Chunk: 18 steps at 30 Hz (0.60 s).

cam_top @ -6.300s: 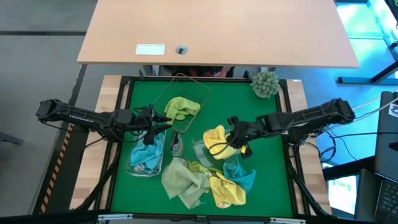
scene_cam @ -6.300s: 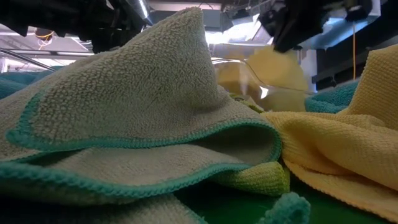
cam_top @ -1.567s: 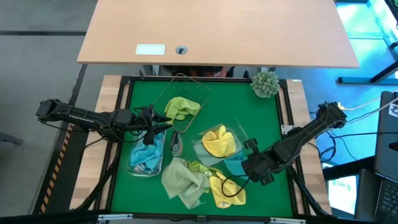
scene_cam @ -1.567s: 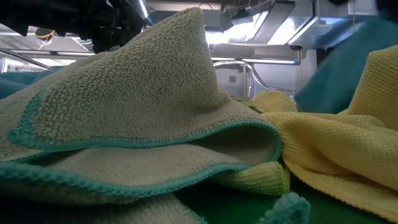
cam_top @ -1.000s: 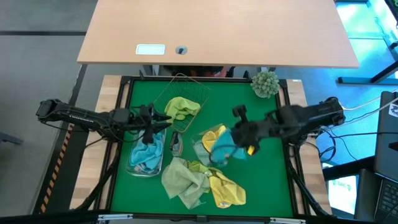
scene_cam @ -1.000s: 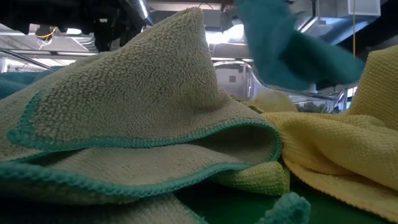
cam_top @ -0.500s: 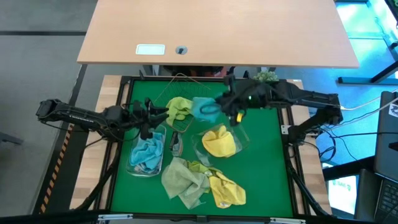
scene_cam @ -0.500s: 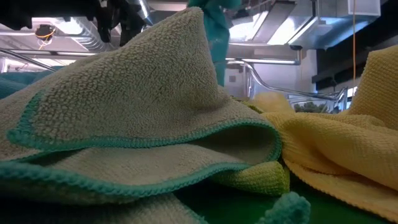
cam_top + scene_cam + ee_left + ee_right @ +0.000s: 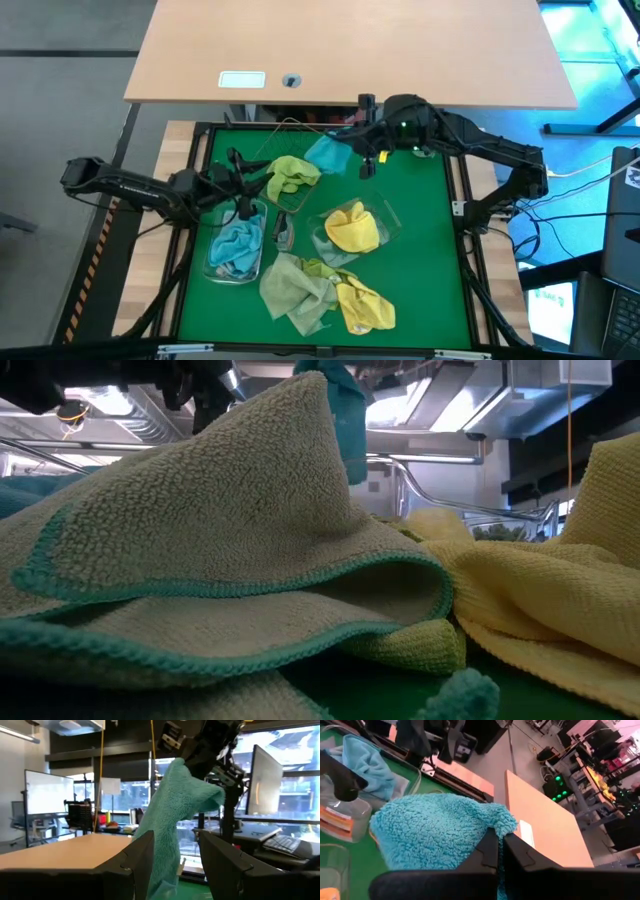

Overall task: Sort microfiber towel by color & place in baskets
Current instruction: Put the blue microfiber towel into the left transparent bin

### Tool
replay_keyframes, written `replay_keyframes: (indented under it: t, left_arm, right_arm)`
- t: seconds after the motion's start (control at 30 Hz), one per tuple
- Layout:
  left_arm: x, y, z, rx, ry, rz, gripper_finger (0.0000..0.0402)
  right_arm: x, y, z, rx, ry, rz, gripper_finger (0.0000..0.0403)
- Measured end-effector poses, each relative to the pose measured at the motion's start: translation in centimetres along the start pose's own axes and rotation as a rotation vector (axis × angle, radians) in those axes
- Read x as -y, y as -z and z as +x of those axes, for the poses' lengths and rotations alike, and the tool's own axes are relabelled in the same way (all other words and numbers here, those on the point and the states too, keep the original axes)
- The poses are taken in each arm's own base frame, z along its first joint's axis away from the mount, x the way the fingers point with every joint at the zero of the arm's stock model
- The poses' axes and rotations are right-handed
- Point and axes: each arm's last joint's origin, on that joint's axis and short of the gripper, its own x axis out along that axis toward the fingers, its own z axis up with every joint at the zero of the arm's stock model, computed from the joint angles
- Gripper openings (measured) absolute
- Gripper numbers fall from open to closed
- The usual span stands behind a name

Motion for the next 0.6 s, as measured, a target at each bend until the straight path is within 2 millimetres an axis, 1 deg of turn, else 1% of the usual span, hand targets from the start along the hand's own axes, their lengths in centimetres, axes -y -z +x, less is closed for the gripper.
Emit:
replay_keyframes:
  t: [0.13, 0.3, 0.47, 0.6]
  left_arm:
    - [0.1, 0.1, 1.3, -0.014, -0.022, 0.009, 0.0153]
    - [0.6, 0.1, 3.2, -0.032, -0.036, 0.046, 0.0153]
    - [1.1, 0.2, 4.5, -0.05, -0.033, 0.09, 0.0153]
    - [1.5, 0.5, 5.3, -0.063, 0.004, 0.099, 0.0153]
  right_arm:
    - [-0.1, -0.2, 0.8, 0.025, 0.001, 0.0, 0.0004]
    - [-0.3, -0.1, 2.5, 0.048, -0.022, 0.001, 0.0004]
    - [-0.5, 0.0, 3.6, 0.049, -0.023, 0.001, 0.0004]
    - [-0.5, -0.2, 4.2, 0.074, -0.016, 0.002, 0.0005]
